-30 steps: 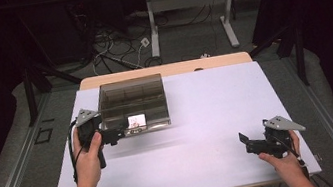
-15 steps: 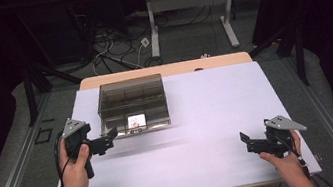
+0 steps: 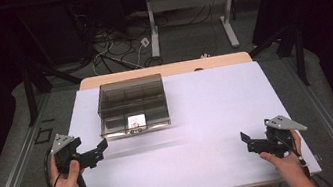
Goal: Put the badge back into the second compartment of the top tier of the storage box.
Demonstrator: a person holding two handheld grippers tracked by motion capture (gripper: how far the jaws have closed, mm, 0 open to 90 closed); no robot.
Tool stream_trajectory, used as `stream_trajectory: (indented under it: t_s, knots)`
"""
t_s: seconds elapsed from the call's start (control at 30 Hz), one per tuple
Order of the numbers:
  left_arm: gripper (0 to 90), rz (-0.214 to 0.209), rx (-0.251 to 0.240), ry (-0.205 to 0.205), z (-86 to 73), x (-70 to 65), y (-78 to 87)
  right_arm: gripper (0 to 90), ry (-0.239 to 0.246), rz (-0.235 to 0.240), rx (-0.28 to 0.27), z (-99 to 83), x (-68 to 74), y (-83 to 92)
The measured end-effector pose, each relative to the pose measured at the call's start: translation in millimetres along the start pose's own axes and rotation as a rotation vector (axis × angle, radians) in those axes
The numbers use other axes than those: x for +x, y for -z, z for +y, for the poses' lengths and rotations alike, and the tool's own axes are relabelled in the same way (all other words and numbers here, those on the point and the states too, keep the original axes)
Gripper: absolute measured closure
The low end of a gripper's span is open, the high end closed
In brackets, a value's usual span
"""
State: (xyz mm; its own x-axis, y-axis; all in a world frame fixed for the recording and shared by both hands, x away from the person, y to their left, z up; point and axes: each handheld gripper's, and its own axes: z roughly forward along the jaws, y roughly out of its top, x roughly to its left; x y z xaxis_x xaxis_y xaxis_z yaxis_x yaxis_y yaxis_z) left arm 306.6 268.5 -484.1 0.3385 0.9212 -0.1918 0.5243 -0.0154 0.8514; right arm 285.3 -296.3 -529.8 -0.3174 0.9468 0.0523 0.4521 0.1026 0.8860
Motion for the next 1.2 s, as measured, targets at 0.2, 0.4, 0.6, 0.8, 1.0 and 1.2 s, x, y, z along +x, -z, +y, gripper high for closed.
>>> stream_trajectory:
  t_s: [0.2,0.4,0.6,0.8,1.0,1.2]
  knots:
    - [0.5,0.023,-0.016,0.022,-10.0,9.2,5.5,0.5,-0.004,0.001,-0.004,-0.3,0.0,-0.3]
    - [0.6,0.051,-0.008,0.047,-20.2,19.0,7.9,0.5,-0.006,0.002,-0.003,-0.5,0.1,-0.6]
    - [0.5,0.067,-0.014,0.06,-29.3,25.7,8.7,0.5,-0.011,-0.011,-0.011,-1.4,-0.2,-1.7]
    - [0.6,0.072,-0.024,0.071,-35.3,29.6,8.6,0.5,-0.012,-0.01,0.0,-1.7,-1.2,-1.7]
    - [0.7,0.083,-0.004,0.089,-42.3,34.2,3.6,0.5,-0.014,-0.023,-0.024,-2.9,-0.7,-4.4]
    - [0.9,0.096,0.015,0.1,-46.9,38.9,-0.7,0.5,-0.008,-0.012,-0.002,-2.4,-1.6,-3.5]
